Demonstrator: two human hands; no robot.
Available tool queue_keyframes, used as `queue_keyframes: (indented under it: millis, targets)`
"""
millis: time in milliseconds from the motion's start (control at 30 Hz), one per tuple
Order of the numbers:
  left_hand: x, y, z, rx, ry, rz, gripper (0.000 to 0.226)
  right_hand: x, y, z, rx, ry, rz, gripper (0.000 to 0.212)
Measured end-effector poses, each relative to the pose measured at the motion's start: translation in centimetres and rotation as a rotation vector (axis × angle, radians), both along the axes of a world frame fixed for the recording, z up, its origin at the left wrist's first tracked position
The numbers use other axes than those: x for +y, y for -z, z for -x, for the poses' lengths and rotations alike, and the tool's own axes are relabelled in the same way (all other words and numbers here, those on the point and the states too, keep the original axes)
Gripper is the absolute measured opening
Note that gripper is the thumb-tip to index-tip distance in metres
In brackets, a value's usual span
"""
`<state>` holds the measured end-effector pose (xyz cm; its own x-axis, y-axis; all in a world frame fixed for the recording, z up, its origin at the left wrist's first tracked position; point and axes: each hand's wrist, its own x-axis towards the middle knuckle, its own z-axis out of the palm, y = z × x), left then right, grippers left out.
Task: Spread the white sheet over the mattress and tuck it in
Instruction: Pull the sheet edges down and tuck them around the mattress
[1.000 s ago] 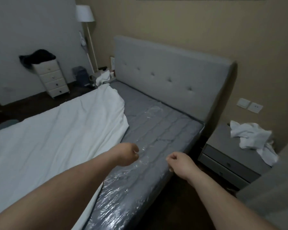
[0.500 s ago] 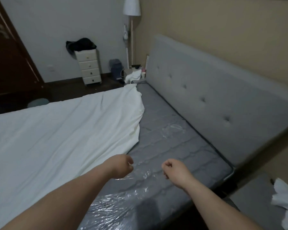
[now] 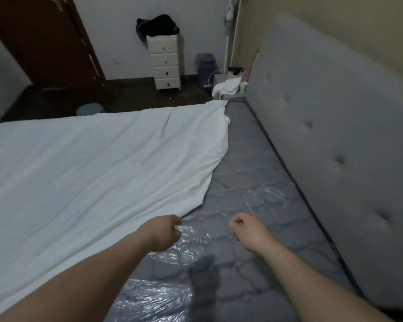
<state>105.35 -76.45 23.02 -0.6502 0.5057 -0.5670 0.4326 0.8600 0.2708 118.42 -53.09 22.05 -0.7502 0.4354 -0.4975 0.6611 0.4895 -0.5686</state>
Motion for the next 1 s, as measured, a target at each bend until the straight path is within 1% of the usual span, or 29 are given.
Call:
queue_keyframes:
  millis: [100,167,267,367,467,600,700,800,867,900,933,1000]
  targets:
    - [2.8,2.3,0.5,-0.022,-0.049,0.078,0.041,3.6,4.7,3.0,-0.014,-0.093,0.053,0.019]
    - [5.6,4.5,1.1,-0.040,-0.013,0.165,0.033,5.7,7.5,4.8,-0.012,-0.154,0.086,0.016]
    - [9.6,8.4,2.9,-0.040,0.025,0.258,0.032,8.4,12.3,7.5,-0.019,-0.172,0.096,0.017]
    - [12.4,13.8,5.1,-0.001,0.063,0.243,0.039,10.2,16.9,9.6,-0.028,-0.140,0.144,0.013]
    - [14.4,19.8,7.6,0.011,0.056,0.210,0.042,11.2,21.3,11.2,-0.052,-0.114,0.173,0.010]
    - [15.6,27.5,10.6,0.031,0.081,0.286,0.051,11.3,27.6,12.7,-0.083,-0.107,0.211,0.015]
    - [15.6,31.1,11.7,0.030,0.095,0.365,0.057,10.5,30.1,13.3,-0.108,-0.127,0.228,0.014]
    - [15.1,33.4,12.5,0.052,0.061,0.384,0.067,9.1,31.2,14.0,-0.109,-0.100,0.290,0.012]
    - [14.9,33.7,13.0,0.035,-0.022,0.341,0.070,8.4,30.6,14.1,-0.107,-0.078,0.351,0.014]
    - [14.9,33.2,13.3,0.036,-0.088,0.268,0.063,8.1,30.0,14.3,-0.094,-0.068,0.368,0.015]
    - [14.9,32.6,13.5,0.057,-0.180,0.164,0.052,7.8,29.7,14.4,-0.076,-0.053,0.389,0.015]
    - [14.9,30.0,14.0,0.157,-0.425,-0.058,0.031,7.4,28.5,14.9,-0.047,0.032,0.463,0.012]
